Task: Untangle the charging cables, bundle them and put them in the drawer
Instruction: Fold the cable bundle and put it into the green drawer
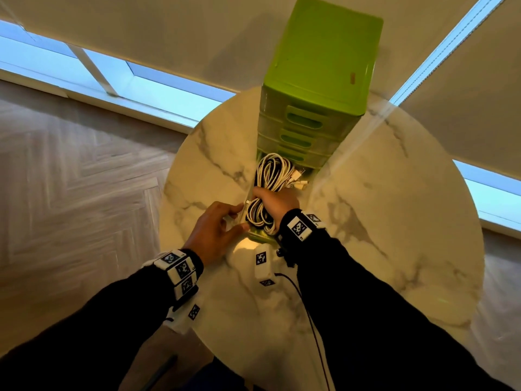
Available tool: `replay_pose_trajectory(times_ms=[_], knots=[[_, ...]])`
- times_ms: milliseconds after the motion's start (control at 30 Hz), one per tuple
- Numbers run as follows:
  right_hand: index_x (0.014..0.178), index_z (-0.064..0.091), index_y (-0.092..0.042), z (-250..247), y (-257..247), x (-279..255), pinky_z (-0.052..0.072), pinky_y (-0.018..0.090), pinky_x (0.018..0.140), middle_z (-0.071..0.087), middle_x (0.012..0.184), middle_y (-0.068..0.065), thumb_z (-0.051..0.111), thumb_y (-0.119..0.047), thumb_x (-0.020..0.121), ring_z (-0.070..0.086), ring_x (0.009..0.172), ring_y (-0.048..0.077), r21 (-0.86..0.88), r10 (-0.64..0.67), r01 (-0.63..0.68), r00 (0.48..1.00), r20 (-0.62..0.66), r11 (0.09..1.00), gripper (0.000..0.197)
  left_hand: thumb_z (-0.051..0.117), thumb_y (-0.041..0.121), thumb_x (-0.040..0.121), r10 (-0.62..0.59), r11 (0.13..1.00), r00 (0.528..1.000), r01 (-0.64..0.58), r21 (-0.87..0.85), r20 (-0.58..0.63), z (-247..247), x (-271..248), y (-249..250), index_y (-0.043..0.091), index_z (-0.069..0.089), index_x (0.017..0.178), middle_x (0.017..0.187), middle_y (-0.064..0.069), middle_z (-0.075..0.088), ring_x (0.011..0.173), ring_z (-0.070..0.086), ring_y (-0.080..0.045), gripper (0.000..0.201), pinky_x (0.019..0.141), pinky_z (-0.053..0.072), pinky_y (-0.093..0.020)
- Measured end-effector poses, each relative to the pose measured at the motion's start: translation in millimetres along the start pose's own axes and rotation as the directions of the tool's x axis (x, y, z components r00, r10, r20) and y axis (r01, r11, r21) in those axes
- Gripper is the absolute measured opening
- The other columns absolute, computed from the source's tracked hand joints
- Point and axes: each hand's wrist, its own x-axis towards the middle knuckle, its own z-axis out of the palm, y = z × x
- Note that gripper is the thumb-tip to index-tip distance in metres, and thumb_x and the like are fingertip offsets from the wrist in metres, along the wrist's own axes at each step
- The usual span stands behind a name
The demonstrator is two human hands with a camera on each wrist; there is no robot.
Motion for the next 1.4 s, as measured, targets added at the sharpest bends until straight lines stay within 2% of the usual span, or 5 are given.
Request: replay_pose_trajectory(times_ms=[133, 433, 900, 1133, 1400], knots=[[0.077, 0.063, -0.024, -7.1, -3.6, 1.5, 0.056, 0.040, 0.092, 0.072, 0.105, 0.005, 0.078, -0.044, 0.069, 0.067, 0.101, 0.026, -0.185, -0.095, 0.096, 0.995, 0.015, 0.978, 0.027, 0.074, 0.028, 0.090, -0.025, 0.990, 0.990, 0.005, 0.139, 0.140, -20.6, 21.5, 13.6, 0.025, 0.071, 0.120, 0.104, 0.008, 0.069, 0.080, 0.057, 0.006, 0.031, 0.077, 0.044, -0.008], [0.117, 0.062, -0.010, -8.4, -2.2, 7.6, 0.034, 0.031, 0.077, 0.065, 0.121, 0.018, 0.046, -0.035, 0.092, 0.061, 0.113, 0.039, -0.554, -0.238, 0.255, 0.966, 0.104, 0.792, 0.038, 0.067, 0.021, 0.095, 0.486, 0.843, 0.843, -0.522, 0.129, 0.232, 4.6, 107.3, 55.1, 0.016, 0.070, 0.127, 0.134, -0.003, 0.064, 0.123, 0.057, -0.016, 0.033, 0.106, 0.041, -0.023], [0.130, 0.056, -0.006, -33.3, 10.9, -6.5, 0.046, 0.040, 0.094, 0.057, 0.129, 0.019, 0.061, -0.046, 0.095, 0.056, 0.118, 0.035, -0.637, -0.365, 0.280, 0.931, -0.002, 0.718, 0.053, 0.053, 0.042, 0.095, 0.595, 0.632, 0.669, -0.732, 0.255, 0.445, 31.6, 140.4, 60.1, 0.016, 0.074, 0.118, 0.120, -0.007, 0.072, 0.109, 0.066, -0.027, 0.040, 0.097, 0.048, -0.035], [0.126, 0.056, -0.008, -34.7, 7.2, 0.7, 0.049, 0.035, 0.081, 0.061, 0.126, 0.013, 0.057, -0.061, 0.090, 0.062, 0.111, 0.030, -0.737, -0.284, 0.217, 0.958, 0.036, 0.640, 0.064, 0.069, 0.027, 0.094, 0.474, 0.790, 0.762, -0.590, 0.170, 0.442, 29.9, 146.1, 61.1, 0.016, 0.053, 0.131, 0.126, -0.005, 0.067, 0.116, 0.063, -0.020, 0.042, 0.097, 0.050, -0.036], [0.150, 0.040, -0.011, -49.4, -2.1, -1.8, 0.042, 0.039, 0.103, 0.043, 0.150, 0.021, 0.045, -0.068, 0.094, 0.042, 0.136, 0.032, -0.823, -0.256, 0.369, 0.925, 0.281, 0.431, 0.080, 0.035, 0.046, 0.100, 0.618, 0.331, 0.544, -0.835, 0.439, 0.567, 28.4, 149.1, 45.6, 0.035, 0.052, 0.144, 0.142, -0.012, 0.053, 0.117, 0.052, -0.042, 0.049, 0.093, 0.047, -0.054]])
